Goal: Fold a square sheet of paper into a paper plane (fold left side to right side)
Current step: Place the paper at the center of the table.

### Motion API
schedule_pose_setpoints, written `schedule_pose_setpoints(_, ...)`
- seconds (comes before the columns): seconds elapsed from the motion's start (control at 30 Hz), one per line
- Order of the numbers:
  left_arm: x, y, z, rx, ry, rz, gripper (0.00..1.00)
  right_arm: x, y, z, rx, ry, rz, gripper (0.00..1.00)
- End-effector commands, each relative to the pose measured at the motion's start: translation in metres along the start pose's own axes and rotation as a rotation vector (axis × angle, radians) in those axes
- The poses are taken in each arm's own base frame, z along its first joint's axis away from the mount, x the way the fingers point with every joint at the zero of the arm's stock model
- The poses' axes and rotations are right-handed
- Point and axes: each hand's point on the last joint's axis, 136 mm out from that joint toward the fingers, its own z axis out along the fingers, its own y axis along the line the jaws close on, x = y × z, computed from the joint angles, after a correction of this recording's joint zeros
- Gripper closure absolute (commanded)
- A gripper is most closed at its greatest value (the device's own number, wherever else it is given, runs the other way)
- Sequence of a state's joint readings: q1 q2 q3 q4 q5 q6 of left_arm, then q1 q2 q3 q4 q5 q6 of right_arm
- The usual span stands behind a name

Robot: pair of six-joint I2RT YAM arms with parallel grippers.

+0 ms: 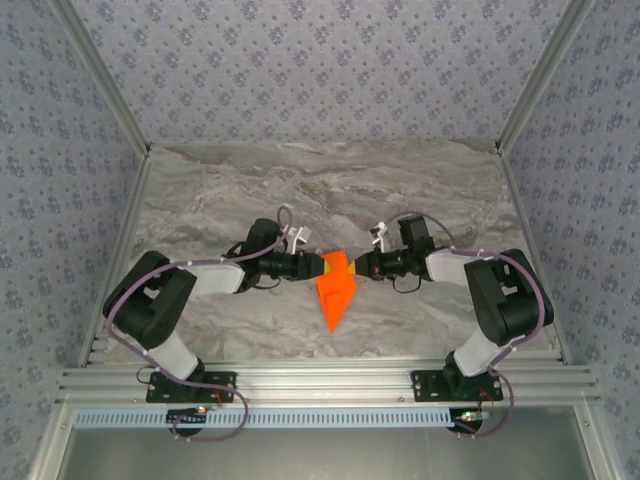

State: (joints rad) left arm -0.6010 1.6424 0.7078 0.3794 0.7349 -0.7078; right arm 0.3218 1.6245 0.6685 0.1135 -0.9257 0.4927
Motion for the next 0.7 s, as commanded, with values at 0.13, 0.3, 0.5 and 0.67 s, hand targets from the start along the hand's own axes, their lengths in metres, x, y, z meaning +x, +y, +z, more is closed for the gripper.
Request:
schedule_pose_setpoints(0.13,-0.012,0.016,-0.026,-0.219,-0.055,0.087,0.32,0.0,-0.015,-0.016,0.2,-0.055,0.095,1.0)
schedule_pose_setpoints(0.3,-0.001,-0.007,-0.047,-0.31,-0.082,0.233,0.31,-0.001,-0.017,-0.022,0.235,-0.098,0.156,1.0)
schedule_pose_setpoints(0.5,0.052,-0.038,-0.033,-0.376,0.035,0.414,0.33,-0.005,-0.006,-0.022,0.23,-0.126,0.195,1.0)
schedule_pose_setpoints(0.67,0.077,-0.039,-0.015,-0.491,0.092,0.493,0.33,-0.008,0.005,-0.02,0.219,-0.141,0.214,1.0)
